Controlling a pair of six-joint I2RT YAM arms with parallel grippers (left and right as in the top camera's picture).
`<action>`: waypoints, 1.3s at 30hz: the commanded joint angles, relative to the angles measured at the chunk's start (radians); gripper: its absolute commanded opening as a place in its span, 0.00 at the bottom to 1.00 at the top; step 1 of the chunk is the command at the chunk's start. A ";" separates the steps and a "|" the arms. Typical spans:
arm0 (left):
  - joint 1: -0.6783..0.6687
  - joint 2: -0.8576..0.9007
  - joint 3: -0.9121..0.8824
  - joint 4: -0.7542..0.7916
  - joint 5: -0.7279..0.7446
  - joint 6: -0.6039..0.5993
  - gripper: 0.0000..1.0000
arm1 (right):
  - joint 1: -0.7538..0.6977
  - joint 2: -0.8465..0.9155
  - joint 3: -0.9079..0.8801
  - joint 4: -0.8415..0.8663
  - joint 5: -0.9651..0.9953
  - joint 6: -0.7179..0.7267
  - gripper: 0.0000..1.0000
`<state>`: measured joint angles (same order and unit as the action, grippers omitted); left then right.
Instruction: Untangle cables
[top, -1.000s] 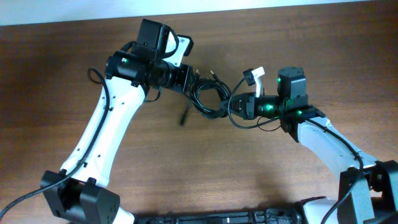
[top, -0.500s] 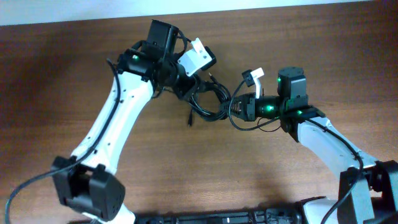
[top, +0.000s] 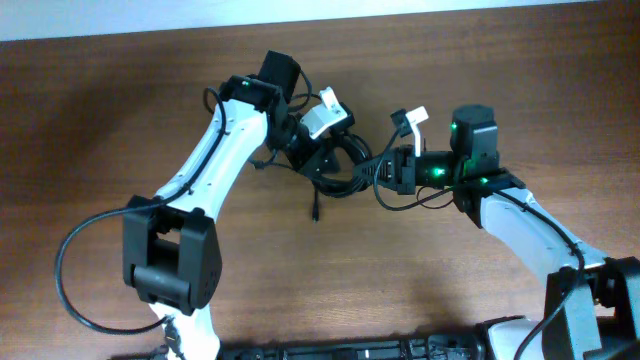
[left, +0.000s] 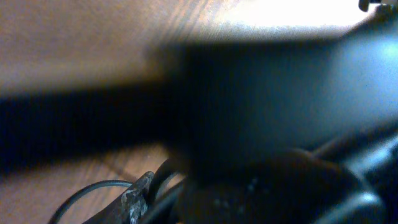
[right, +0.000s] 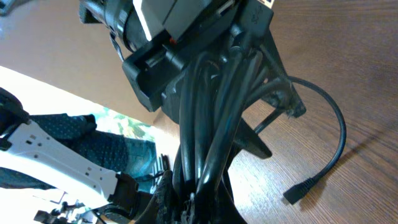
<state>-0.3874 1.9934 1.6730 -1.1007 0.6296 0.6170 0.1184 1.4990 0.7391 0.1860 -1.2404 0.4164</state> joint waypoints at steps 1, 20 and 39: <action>-0.001 0.037 -0.002 -0.054 0.003 0.000 0.40 | -0.087 -0.010 0.013 0.021 -0.042 -0.016 0.04; 0.019 0.037 -0.002 -0.002 0.312 -0.069 0.00 | -0.013 -0.010 0.013 0.195 0.250 0.376 0.10; 0.192 0.037 0.125 0.079 -0.202 -1.086 0.00 | 0.278 -0.027 0.041 0.039 0.740 0.528 0.54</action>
<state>-0.1753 2.0369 1.7790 -1.0275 0.6567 -0.0288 0.3271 1.4929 0.7616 0.2169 -0.6876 0.8021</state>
